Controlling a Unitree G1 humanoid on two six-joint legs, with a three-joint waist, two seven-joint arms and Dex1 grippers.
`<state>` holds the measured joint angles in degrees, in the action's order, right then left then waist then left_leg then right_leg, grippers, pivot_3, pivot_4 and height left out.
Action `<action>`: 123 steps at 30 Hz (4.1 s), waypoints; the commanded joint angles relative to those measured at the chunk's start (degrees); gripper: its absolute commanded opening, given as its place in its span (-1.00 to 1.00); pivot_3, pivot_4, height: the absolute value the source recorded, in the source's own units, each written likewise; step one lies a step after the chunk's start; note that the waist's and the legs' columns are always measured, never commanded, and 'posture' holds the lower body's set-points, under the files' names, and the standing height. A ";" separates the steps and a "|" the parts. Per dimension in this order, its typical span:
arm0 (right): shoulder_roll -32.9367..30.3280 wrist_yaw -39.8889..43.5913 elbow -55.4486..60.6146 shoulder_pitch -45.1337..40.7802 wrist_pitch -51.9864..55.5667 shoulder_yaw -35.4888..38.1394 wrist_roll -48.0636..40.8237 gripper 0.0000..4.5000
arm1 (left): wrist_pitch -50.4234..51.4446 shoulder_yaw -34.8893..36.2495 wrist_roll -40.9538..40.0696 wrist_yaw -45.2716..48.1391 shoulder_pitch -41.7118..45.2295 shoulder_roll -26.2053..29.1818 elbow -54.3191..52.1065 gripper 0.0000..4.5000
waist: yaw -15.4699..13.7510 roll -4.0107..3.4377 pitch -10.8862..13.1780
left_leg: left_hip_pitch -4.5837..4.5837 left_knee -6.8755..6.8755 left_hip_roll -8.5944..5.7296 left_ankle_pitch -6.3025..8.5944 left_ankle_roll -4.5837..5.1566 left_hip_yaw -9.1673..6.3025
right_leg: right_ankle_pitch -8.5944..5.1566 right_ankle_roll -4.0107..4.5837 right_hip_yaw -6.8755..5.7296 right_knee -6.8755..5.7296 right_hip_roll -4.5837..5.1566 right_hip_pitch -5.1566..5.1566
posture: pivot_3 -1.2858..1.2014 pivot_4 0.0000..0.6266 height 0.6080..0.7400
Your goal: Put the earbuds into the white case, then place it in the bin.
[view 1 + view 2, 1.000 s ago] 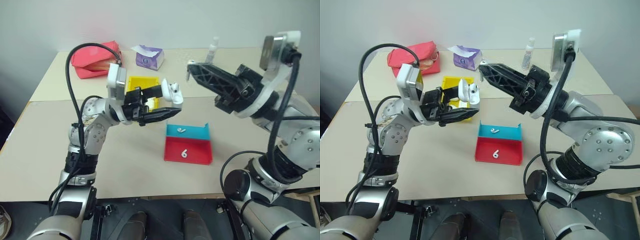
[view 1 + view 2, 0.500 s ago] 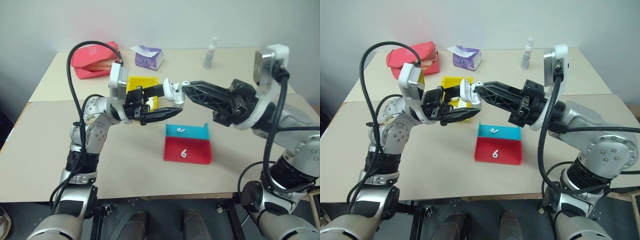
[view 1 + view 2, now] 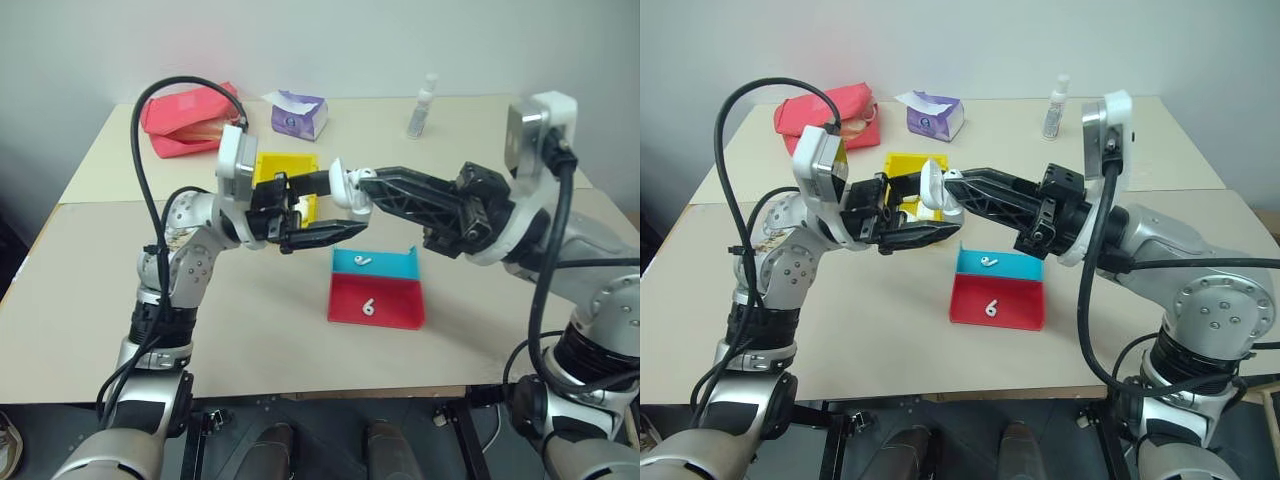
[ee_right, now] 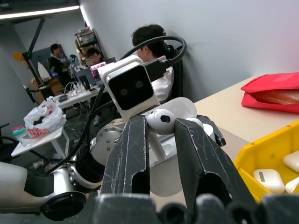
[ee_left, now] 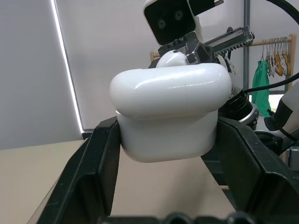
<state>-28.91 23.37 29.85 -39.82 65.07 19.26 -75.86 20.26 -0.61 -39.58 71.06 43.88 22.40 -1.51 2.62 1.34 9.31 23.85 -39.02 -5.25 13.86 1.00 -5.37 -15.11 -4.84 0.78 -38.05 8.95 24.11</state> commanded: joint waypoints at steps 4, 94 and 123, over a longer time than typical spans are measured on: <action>-3.75 0.15 1.32 1.24 -3.79 -2.10 -1.94 -0.73 | -0.90 1.07 -0.79 0.51 1.48 -0.09 -0.90 0.24 | -0.01 0.00 0.00 | 0.00 0.00 0.02 0.00 0.00 0.01 | 0.00 0.00 0.00 0.01 -0.01 0.00 | 0.03 -0.52 1.00; -13.50 7.60 9.66 7.94 -14.63 -13.33 41.66 -1.00 | -16.40 1.76 38.93 -62.94 16.27 -15.62 43.06 0.56 | -2.69 0.12 0.02 | 0.04 -0.22 -0.16 0.19 0.31 0.52 | 0.03 -0.07 -0.03 0.08 0.29 0.06 | 0.03 -0.52 1.00; -9.67 9.28 7.89 31.32 -27.47 -4.69 43.43 -1.00 | 12.21 15.42 -2.05 -23.01 -32.71 19.92 -31.66 1.00 | -1.88 0.02 -0.03 | -0.41 0.07 0.04 0.28 0.43 0.72 | 0.04 -0.08 0.13 0.14 0.20 -0.08 | 0.03 -0.52 1.00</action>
<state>-38.38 31.67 35.23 -8.92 39.14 12.17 -30.76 30.89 12.05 -38.77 48.28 11.23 41.36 -29.70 0.74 1.36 9.28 23.44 -38.92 -5.20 14.13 1.42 -4.62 -15.07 -4.91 0.90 -37.93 9.15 24.05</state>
